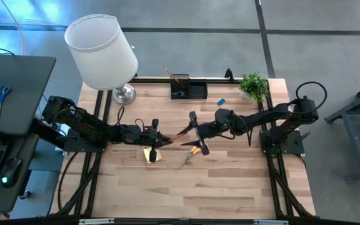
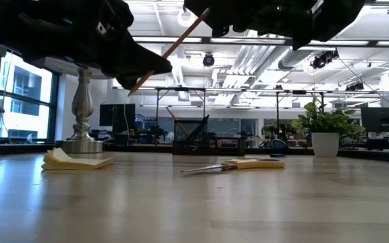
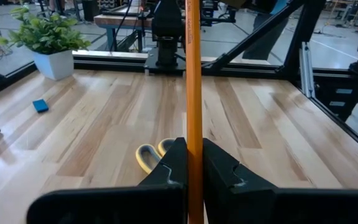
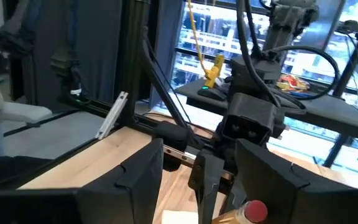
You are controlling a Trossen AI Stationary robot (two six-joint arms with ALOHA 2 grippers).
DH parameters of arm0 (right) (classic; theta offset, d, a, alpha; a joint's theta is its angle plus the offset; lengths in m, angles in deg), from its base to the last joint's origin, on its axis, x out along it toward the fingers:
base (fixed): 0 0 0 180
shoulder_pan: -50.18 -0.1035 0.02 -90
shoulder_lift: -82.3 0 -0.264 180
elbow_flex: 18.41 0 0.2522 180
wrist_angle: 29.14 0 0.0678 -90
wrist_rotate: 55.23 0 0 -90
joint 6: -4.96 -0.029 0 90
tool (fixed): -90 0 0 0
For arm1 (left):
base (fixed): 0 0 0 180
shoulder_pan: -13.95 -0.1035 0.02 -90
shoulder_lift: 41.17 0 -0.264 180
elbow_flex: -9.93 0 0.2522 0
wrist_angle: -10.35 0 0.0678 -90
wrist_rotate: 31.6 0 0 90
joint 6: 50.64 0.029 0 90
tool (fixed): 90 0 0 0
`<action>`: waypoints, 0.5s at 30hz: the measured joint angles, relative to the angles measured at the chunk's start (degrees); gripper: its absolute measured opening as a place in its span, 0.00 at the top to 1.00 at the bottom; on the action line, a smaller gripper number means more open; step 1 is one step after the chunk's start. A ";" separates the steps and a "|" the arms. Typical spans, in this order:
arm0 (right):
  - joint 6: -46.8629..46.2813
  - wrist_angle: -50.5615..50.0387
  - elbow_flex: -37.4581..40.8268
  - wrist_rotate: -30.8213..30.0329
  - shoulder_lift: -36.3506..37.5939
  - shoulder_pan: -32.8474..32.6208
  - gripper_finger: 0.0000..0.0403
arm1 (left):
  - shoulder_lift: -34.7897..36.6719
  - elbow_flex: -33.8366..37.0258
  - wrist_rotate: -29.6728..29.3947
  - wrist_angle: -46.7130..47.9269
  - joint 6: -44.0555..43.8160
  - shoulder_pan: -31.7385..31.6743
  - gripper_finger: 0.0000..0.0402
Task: Pick and place office supplies into organizer
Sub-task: Put the pencil into the desk organizer
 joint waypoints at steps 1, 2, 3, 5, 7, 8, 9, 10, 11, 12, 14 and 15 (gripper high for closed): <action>0.24 0.02 0.00 0.04 0.00 -0.12 0.52 | 0.00 -0.01 0.10 -0.08 0.02 0.00 1.00; 0.57 0.00 0.00 0.06 0.00 -0.20 0.53 | 0.00 -0.01 0.21 -0.20 0.02 0.00 1.00; 1.19 -0.10 0.00 0.06 0.00 -0.29 0.53 | 0.00 -0.01 0.21 -0.34 0.02 0.00 1.00; 1.81 -0.40 0.00 -0.35 0.00 -0.42 0.55 | 0.00 -0.01 0.21 -0.41 0.02 0.00 1.00; 2.02 -0.36 0.00 -0.62 0.00 -0.44 0.57 | 0.00 -0.01 0.21 -0.45 0.02 0.02 1.00; 2.02 -0.26 0.00 -0.64 0.00 -0.44 0.58 | 0.00 -0.01 0.19 -0.58 0.00 0.02 1.00; 2.30 -0.19 0.00 -0.68 -0.02 -0.44 0.59 | 0.00 -0.01 0.19 -0.70 0.02 0.01 1.00; 2.46 -0.05 0.00 -0.69 -0.12 -0.44 0.60 | 0.00 -0.01 0.23 -0.94 0.02 0.00 1.00; 2.68 0.08 0.00 -0.65 -0.24 -0.44 0.60 | 0.00 -0.01 0.53 -1.37 0.02 0.02 1.00; 2.69 0.05 0.00 -0.64 -0.31 -0.44 0.61 | 0.00 -0.01 1.02 -1.95 0.02 0.00 1.00; 2.67 0.74 -0.01 -0.61 -0.89 -0.43 0.63 | 0.00 -0.01 1.52 -2.93 0.11 0.00 1.00; 2.64 0.84 -0.02 -0.61 -1.17 -0.29 0.63 | 0.00 -0.01 1.58 -2.99 0.28 0.00 1.00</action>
